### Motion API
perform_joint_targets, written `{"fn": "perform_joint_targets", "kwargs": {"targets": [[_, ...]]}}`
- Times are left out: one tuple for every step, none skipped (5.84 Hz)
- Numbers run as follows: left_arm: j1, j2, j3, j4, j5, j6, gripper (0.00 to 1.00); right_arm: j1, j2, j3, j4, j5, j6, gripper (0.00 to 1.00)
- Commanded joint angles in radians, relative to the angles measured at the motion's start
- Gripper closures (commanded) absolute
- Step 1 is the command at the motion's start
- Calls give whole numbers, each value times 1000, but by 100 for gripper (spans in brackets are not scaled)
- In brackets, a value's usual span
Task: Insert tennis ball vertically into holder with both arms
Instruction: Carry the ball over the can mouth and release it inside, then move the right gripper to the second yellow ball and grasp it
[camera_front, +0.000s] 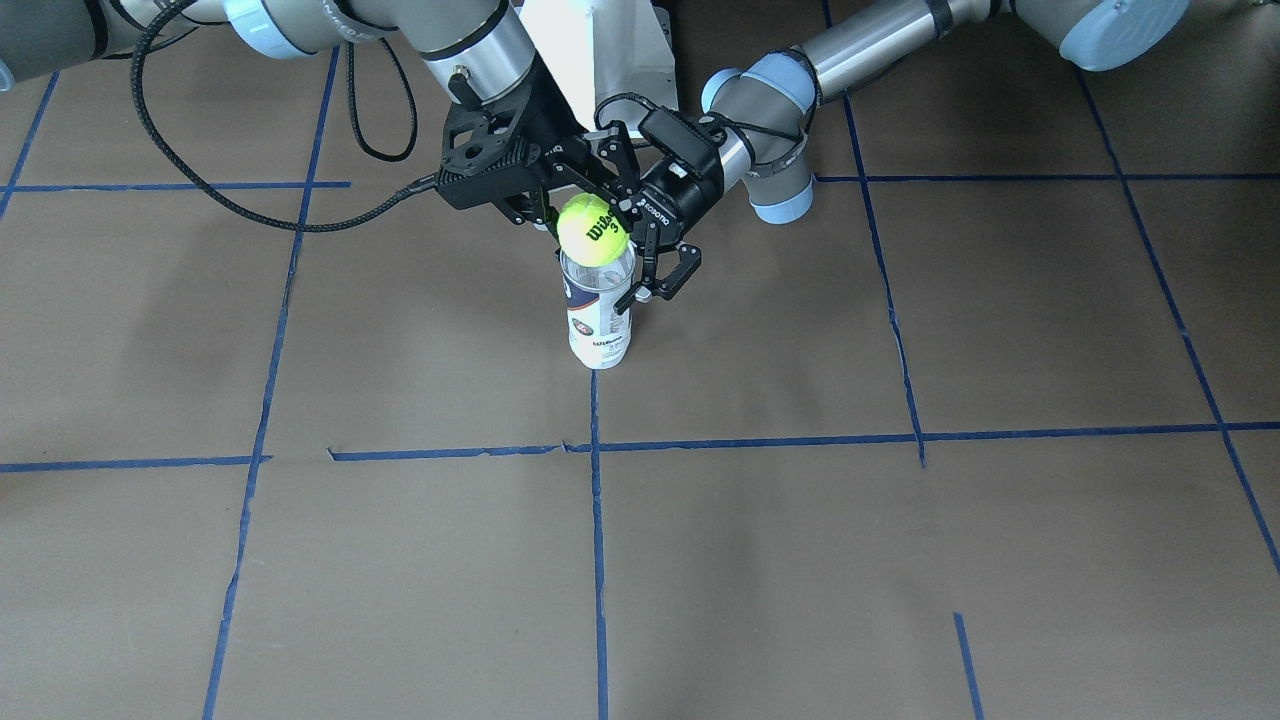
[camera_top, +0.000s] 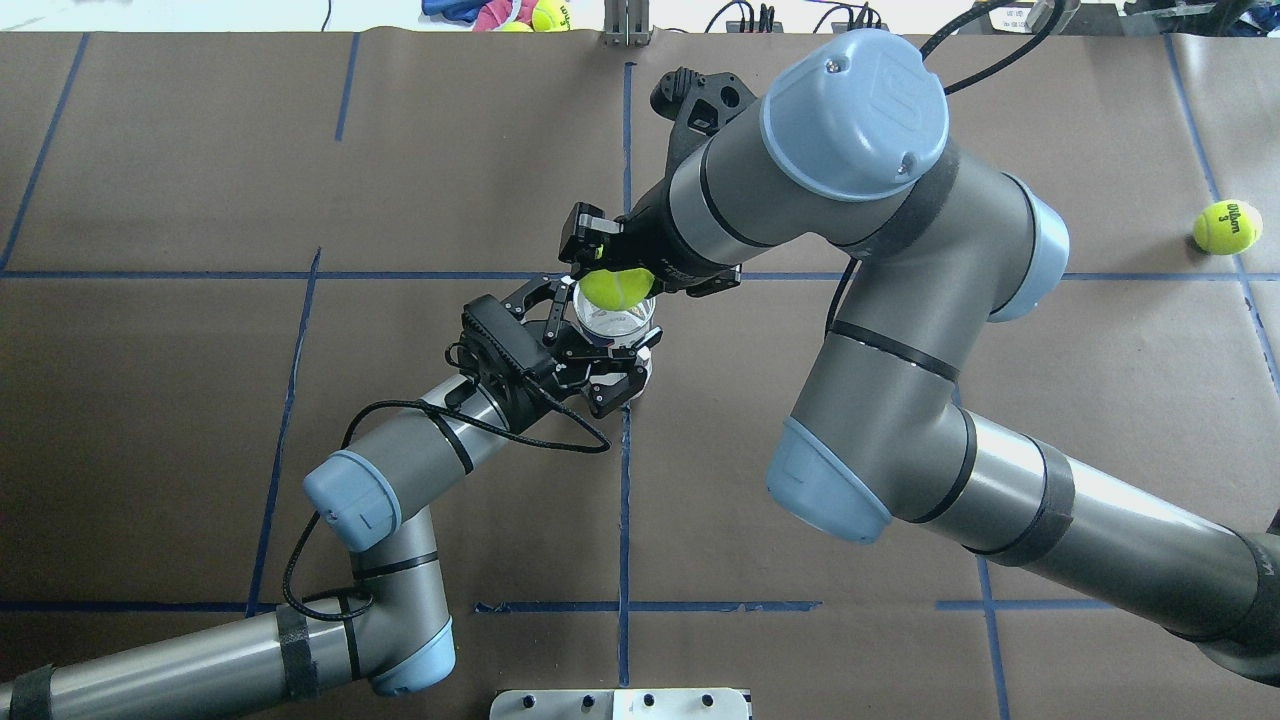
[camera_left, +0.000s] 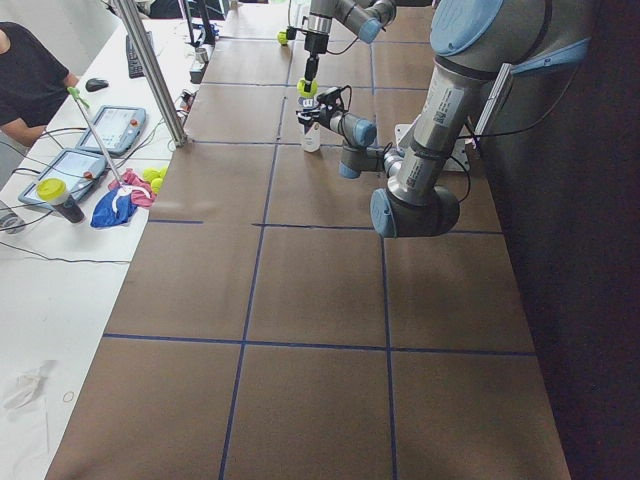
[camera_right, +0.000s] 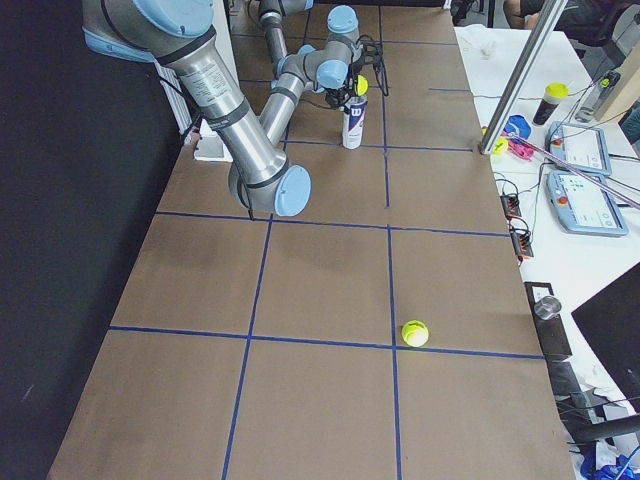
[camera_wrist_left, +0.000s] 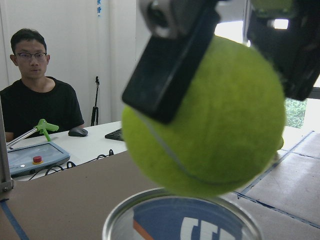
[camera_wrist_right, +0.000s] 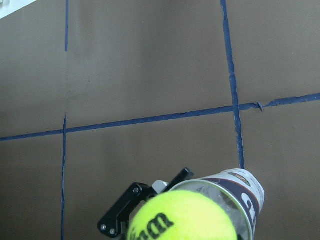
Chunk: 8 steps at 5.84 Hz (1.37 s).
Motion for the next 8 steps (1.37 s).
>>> {"fn": "perform_joint_targets", "kwargs": {"targets": [[-2,-1,0,-1,0,0,8,-26,0,-4,1,-59,2,14],[0,1,0,-1,-1,0,8,-28,0,-4,3,-61,-3,9],[0,1,0,-1,-1,0,8,-28,0,-3,5,-59,-8,7],[0,1,0,-1,-1,0,9,-28,-1,-3,5,-59,-8,7],[0,1,0,0,-1,0,13,-28,-1,-1,5,-56,-8,7],[0,2,0,0,0,2,18,-26,-1,7,3,-55,-8,7],[0,2,0,0,0,2,19,6,-15,40,0,-42,-9,7],[0,2,0,0,0,2,19,124,-126,91,3,73,-26,7]]}}
